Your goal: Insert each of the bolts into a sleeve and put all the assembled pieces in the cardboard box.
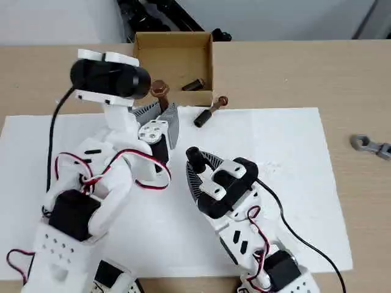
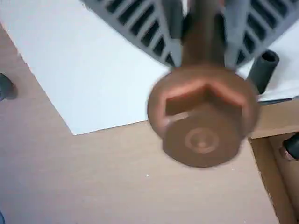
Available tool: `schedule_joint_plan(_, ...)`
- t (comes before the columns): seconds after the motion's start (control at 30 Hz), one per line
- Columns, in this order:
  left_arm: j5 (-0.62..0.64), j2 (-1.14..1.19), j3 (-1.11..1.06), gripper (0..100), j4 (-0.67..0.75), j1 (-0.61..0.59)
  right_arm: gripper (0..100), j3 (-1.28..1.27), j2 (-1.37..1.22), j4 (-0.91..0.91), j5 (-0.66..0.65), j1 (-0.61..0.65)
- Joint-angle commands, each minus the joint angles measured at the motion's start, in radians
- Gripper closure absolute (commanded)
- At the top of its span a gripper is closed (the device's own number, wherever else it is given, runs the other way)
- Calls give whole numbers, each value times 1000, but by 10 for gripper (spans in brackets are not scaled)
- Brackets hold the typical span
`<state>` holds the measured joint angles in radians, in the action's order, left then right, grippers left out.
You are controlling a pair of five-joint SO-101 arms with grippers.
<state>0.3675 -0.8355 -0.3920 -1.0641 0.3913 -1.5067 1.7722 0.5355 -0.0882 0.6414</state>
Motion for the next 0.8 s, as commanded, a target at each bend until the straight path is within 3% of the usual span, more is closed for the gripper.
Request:
schedule_joint_plan(0.0,14,-35,2,995,38,5,997,6,-2,-44,-6,-4)
schedule_joint_plan(0.23,26,-35,-108,994,84,5,997,6,-8,-59,-6,4)
schedule_joint_plan(0.4,29,-35,-140,994,98,11,997,-32,-12,-64,-6,102)
schedule_joint_plan(0.77,29,-35,-139,994,97,11,997,-29,-12,-64,-6,107)
